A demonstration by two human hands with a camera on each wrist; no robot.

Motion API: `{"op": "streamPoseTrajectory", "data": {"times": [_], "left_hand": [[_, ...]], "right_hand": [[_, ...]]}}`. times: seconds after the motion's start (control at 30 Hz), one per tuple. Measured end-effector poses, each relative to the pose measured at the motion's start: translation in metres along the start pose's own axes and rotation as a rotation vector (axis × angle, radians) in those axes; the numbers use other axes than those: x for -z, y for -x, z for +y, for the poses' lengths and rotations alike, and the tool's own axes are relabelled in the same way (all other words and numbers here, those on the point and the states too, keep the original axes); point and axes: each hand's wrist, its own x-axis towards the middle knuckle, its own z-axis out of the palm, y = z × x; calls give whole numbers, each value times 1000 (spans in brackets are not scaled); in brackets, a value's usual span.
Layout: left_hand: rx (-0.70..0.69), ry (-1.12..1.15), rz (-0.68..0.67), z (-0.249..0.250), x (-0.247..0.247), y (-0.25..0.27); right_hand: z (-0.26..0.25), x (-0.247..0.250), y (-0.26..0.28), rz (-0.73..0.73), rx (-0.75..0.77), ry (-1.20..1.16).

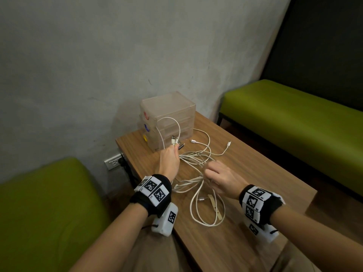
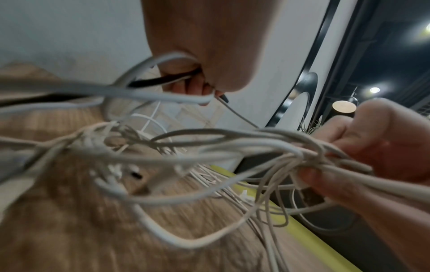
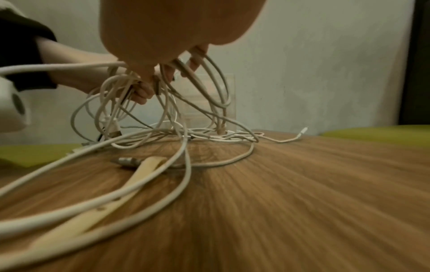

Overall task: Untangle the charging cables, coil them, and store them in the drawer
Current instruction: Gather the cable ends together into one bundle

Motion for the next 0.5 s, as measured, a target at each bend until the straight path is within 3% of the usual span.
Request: {"op": "streamPoseTrajectory", "data": {"times": [0.27, 0.5], "left_hand": [[31, -1, 38, -8, 5, -6], [-39, 62, 50, -8, 8, -3]], "right_hand": [[0, 4, -1, -90, -20, -170], [5, 2, -10, -126, -137, -151]]}}
